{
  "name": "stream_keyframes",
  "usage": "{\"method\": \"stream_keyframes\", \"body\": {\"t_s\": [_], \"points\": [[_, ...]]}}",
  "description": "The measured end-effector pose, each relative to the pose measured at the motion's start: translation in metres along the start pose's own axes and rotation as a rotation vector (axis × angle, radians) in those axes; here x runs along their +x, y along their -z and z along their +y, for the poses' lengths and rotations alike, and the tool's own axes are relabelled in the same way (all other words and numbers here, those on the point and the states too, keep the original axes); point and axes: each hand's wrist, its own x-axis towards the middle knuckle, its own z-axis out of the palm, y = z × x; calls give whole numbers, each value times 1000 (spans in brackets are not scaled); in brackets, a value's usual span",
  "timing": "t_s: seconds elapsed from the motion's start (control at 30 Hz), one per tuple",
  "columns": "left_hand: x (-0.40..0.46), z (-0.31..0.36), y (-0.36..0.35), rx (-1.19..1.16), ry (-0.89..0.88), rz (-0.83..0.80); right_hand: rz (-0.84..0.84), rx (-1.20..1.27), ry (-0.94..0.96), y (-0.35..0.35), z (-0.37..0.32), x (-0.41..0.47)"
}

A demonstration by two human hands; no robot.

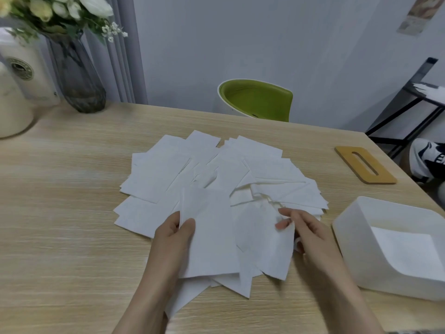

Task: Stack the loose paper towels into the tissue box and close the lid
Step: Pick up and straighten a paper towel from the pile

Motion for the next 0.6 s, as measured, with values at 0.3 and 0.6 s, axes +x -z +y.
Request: {"method": "stream_keyframes", "body": {"t_s": [0.3, 0.6], "points": [[-3, 1, -5, 8, 18, 1, -4, -58, -87, 17, 4, -3], [-7, 4, -7, -3, 40, -10, -116, -143, -202, 23, -3, -4]]}}
